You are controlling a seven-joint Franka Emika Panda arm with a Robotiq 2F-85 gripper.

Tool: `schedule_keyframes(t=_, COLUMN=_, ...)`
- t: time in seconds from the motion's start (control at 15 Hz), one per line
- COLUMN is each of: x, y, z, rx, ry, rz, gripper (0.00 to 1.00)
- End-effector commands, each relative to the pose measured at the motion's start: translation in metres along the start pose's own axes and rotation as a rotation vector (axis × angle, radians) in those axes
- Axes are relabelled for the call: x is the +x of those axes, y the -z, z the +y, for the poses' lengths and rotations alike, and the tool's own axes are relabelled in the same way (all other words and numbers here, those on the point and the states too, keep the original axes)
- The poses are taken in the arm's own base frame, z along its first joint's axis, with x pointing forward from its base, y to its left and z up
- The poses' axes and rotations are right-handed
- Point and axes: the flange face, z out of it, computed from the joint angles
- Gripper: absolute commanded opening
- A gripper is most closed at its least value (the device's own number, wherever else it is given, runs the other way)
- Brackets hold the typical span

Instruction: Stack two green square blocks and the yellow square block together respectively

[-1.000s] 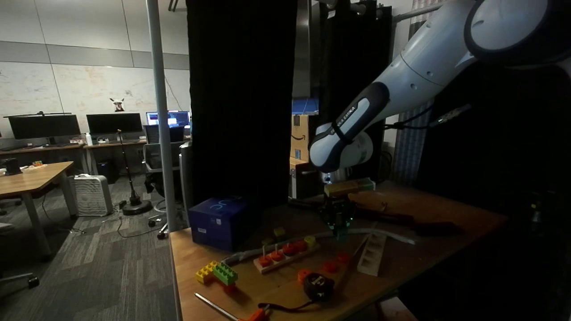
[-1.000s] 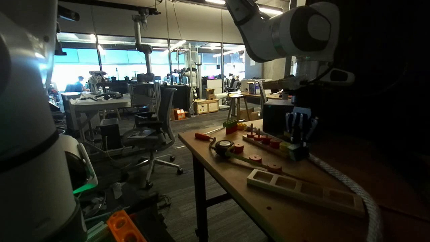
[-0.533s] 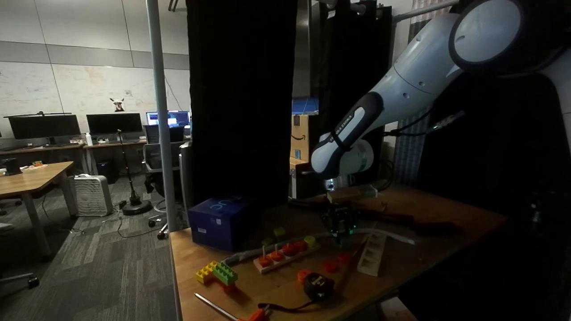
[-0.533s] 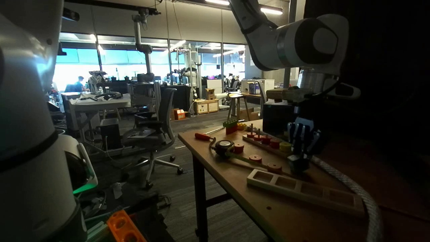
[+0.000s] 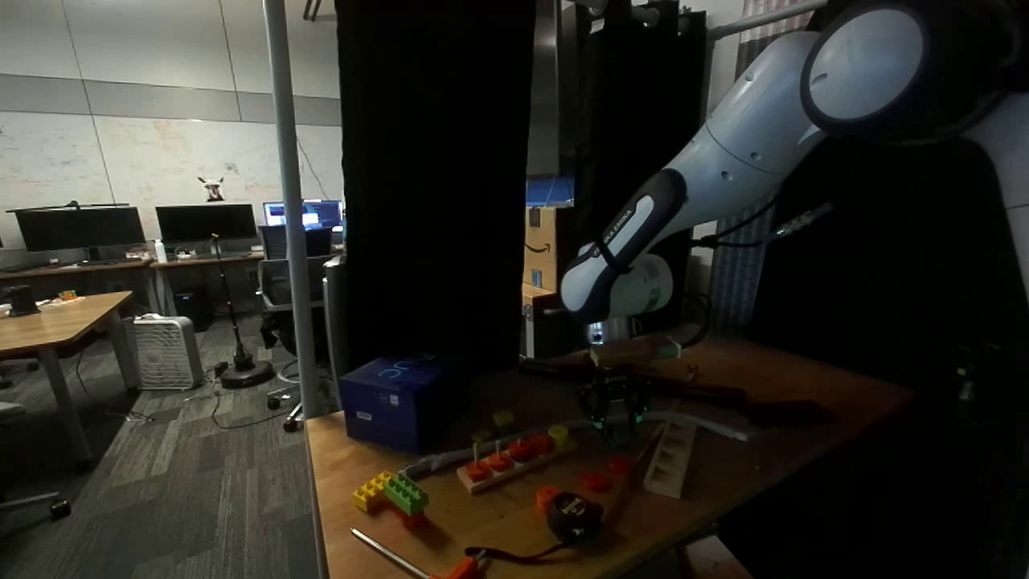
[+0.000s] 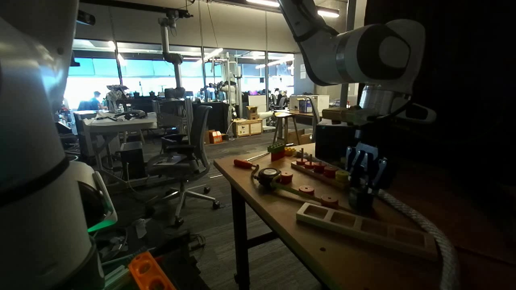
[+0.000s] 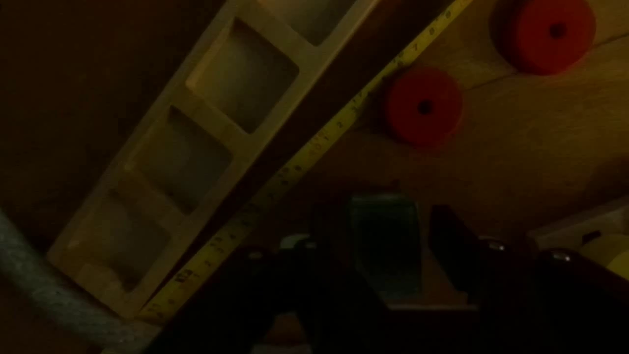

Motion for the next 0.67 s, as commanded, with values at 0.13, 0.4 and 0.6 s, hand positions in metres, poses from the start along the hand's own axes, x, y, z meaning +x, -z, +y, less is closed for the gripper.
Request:
schedule_keyframes(t=0.13, x=0.009, y=0.0, z=0.0, rx=0.023, ry=-0.009, rz=-0.029, gripper=1.0)
schedule_keyframes(t=0.4, x=-0.001, y=0.021, z=-0.017, rx=0.01, ry=0.015, rz=0.011, gripper=1.0)
schedule_keyframes(t=0.6, x=-0.015, y=0.045, z=-0.042, rx=0.002, ry=0.062, rz=0.062, gripper=1.0)
